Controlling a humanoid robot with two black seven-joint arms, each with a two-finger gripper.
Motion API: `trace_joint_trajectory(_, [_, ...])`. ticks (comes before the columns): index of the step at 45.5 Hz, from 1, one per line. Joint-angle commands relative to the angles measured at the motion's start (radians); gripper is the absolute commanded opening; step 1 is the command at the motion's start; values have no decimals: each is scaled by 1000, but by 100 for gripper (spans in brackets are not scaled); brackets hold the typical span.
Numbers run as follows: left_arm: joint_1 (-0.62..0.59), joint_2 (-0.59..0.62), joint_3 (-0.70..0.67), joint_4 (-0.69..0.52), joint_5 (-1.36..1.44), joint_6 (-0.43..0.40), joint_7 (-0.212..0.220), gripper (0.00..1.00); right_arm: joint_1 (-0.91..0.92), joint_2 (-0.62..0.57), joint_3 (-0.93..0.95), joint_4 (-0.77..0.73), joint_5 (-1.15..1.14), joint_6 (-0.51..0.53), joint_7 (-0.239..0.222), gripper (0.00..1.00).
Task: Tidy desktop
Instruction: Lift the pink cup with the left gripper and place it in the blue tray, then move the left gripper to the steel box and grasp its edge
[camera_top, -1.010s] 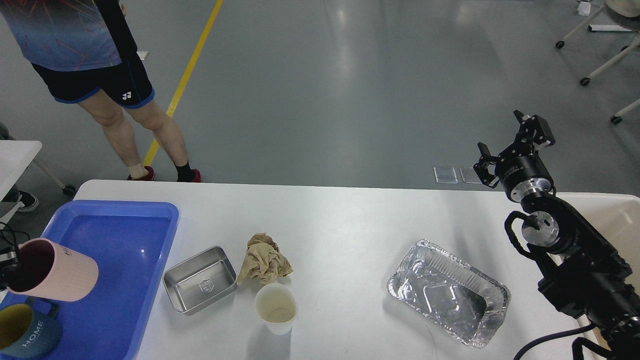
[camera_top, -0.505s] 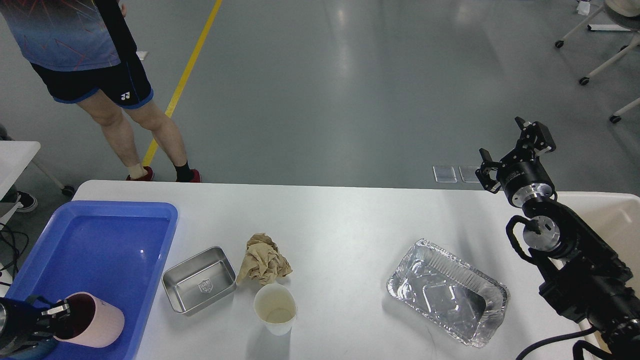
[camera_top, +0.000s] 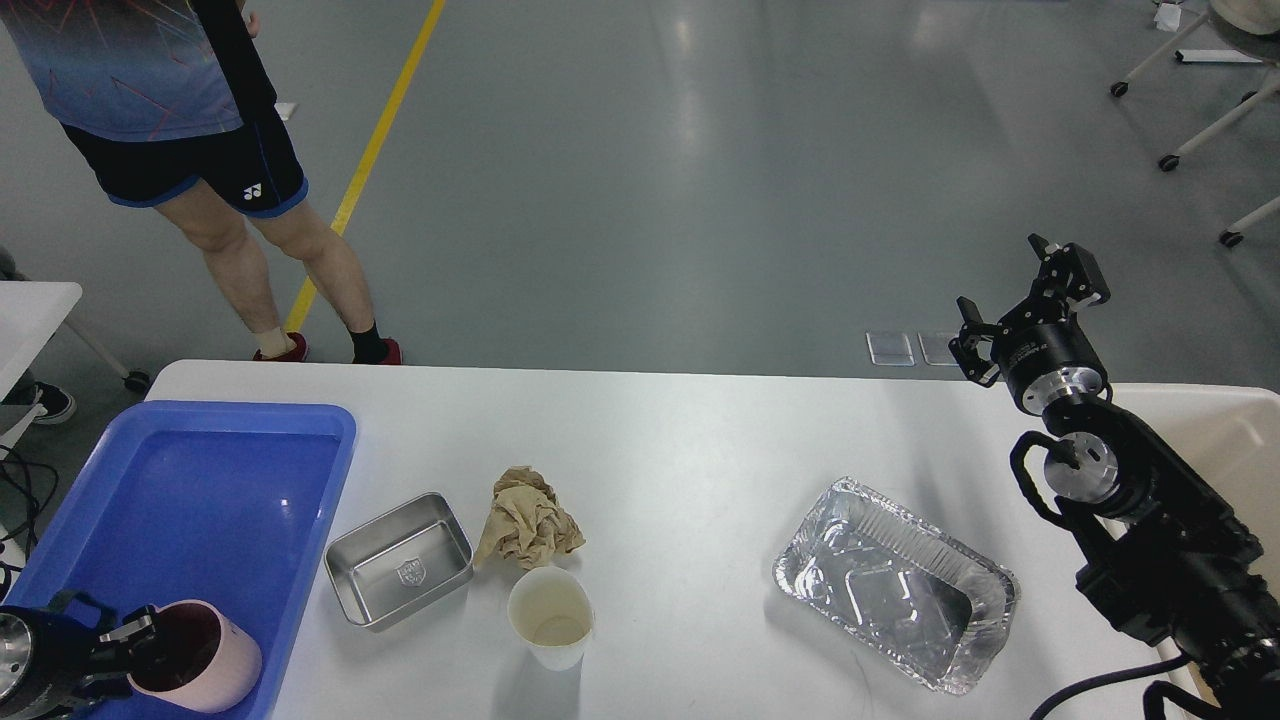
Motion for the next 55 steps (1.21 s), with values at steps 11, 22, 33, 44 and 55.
trace_joint_trajectory(11, [-13, 92, -70, -63, -6, -73, -27, 72, 6, 3, 0, -1, 0, 0, 0, 100])
trace_joint_trajectory(22, [-21, 216, -171, -230, -8, -147, -53, 72, 3, 9, 0, 0, 0, 0, 0, 100])
trace_joint_trajectory(33, [-49, 379, -262, -342, -23, -159, -53, 72, 5, 10, 0, 0, 0, -2, 0, 100])
trace_joint_trajectory(44, [-142, 546, -293, -355, -115, -253, -82, 72, 2, 18, 0, 0, 0, -2, 0, 100])
trace_joint_trajectory(55, [-266, 594, -302, -353, -158, -304, -91, 72, 3, 18, 0, 0, 0, -2, 0, 100])
